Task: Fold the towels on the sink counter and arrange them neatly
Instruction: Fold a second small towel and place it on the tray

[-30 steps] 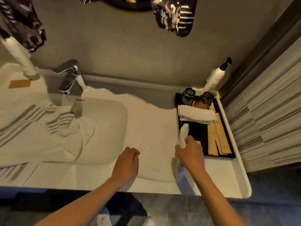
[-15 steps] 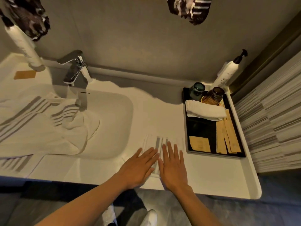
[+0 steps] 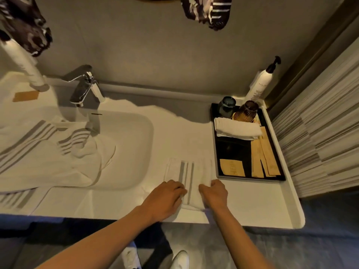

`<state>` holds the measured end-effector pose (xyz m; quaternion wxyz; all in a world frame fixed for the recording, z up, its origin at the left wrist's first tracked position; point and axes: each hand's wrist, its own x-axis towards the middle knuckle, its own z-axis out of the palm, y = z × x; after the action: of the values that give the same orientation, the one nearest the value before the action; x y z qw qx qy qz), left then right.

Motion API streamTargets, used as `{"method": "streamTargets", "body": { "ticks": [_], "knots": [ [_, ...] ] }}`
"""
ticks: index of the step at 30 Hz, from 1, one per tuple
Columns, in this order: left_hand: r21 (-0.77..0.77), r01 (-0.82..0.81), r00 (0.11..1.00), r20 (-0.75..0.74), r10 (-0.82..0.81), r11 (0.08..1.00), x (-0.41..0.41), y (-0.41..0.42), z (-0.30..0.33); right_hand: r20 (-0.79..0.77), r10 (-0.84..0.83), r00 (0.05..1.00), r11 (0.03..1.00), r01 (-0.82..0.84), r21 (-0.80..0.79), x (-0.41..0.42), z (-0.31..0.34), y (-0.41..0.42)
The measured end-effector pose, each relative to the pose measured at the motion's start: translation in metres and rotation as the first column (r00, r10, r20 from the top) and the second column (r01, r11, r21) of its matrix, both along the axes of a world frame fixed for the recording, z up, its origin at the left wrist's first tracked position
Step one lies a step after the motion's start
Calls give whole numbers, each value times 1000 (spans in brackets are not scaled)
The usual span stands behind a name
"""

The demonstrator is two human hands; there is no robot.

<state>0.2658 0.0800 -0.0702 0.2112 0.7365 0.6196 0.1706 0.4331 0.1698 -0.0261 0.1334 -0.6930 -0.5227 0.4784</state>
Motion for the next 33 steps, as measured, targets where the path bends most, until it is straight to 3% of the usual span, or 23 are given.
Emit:
{"method": "streamTargets", "body": {
  "ticks": [2,3,5,6,7,8,10,12,13,15,17,19,20,22,24,26,29,33],
  "knots": [
    [-247,-130,953,235,189,960,2,7,15,-33,4,999,996,-2,90,-13,14,2],
    [-345,-198,869,372,327,917,3,11,22,7,54,999,983,-54,175,-21,19,-1],
    [-509,-314,577,568,587,802,0,19,34,163,205,965,909,-249,333,-38,28,-12],
    [-585,-358,422,593,685,727,-3,24,38,262,305,916,836,-389,387,-45,26,-20],
    [-643,-395,322,572,755,656,-6,29,41,372,404,836,745,-536,398,-51,18,-30],
    [-674,-434,309,512,801,598,-10,31,43,481,485,730,650,-669,360,-56,11,-41],
    [-626,-530,474,341,812,572,-15,34,44,610,524,594,514,-792,330,-59,-5,-56],
    [-490,-598,657,153,738,634,-21,35,41,631,526,571,437,-817,375,-58,-13,-64],
    [-445,-613,704,68,707,653,-23,35,41,625,527,576,415,-816,403,-55,-16,-64],
    [-461,-639,706,-34,708,615,-29,33,38,547,558,624,495,-779,384,-49,-14,-58],
    [-567,-641,644,-31,764,517,-36,29,40,483,467,740,688,-648,327,-43,-12,-51],
    [-639,-624,591,-9,807,450,-42,29,38,367,355,860,896,-425,129,-44,-7,-48],
    [-664,-614,567,6,824,427,-44,29,38,259,322,910,943,-332,-8,-47,-8,-49],
    [-722,-573,524,41,851,387,-46,30,39,80,297,951,944,-280,-175,-54,-13,-51],
    [-820,-455,435,136,890,347,-46,31,39,-58,238,969,945,-245,-216,-60,-10,-51],
    [-921,-203,217,290,932,334,-50,30,47,-230,137,964,956,-189,-223,-60,2,-44],
    [-881,165,-60,440,896,444,-56,35,68,-480,74,874,947,-212,-239,-40,31,-22],
    [-774,285,-103,562,820,566,-30,62,82,-558,188,808,916,-350,-198,5,66,18]
  ]
}}
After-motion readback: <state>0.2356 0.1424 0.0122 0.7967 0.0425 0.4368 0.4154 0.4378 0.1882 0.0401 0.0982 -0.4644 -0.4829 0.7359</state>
